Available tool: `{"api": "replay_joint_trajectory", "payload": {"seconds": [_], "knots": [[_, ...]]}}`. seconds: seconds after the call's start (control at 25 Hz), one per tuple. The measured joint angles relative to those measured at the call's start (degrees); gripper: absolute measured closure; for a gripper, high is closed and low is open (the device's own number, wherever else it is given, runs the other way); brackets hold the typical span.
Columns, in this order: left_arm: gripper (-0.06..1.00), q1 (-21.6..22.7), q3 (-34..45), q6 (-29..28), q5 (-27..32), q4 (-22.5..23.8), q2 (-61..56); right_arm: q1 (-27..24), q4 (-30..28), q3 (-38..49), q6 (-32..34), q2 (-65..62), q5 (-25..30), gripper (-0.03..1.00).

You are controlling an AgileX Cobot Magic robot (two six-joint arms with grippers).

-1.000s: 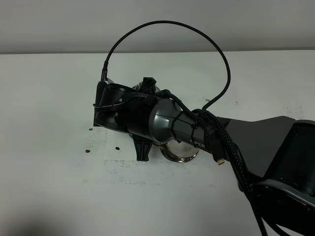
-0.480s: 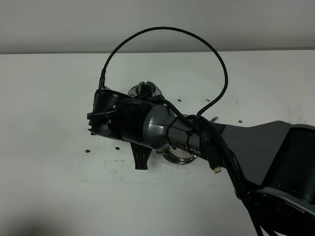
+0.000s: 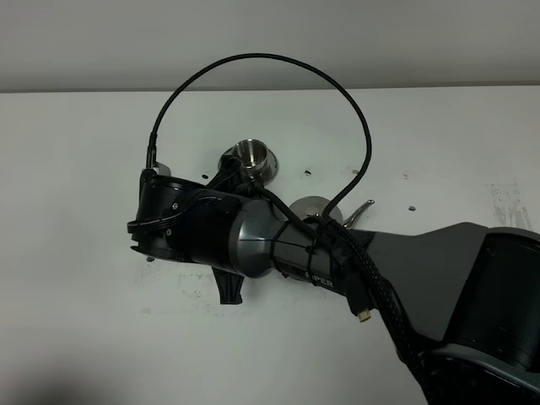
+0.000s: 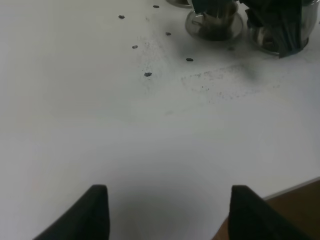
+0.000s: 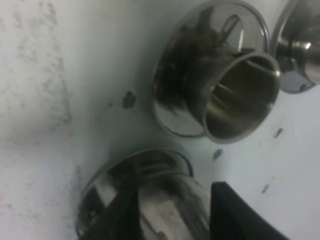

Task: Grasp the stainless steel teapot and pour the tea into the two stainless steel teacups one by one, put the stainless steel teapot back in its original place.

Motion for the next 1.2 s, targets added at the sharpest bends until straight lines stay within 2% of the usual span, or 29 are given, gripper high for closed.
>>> {"api": "replay_joint_trajectory", "payload": {"seconds": [0.4,0.76,1.2], "knots": [[0.42,0.0,0.0,0.0,0.0,0.0,0.0,0.0,-4.1,0.0,0.6,1.4,-2.9,0.61],[0.42,0.0,0.0,0.0,0.0,0.0,0.0,0.0,-4.0,0.0,0.9,3.5,-0.4,0.61],[0.42,0.0,0.0,0.0,0.0,0.0,0.0,0.9,-1.8,0.0,1.7,3.5,-0.2,0.61]]}}
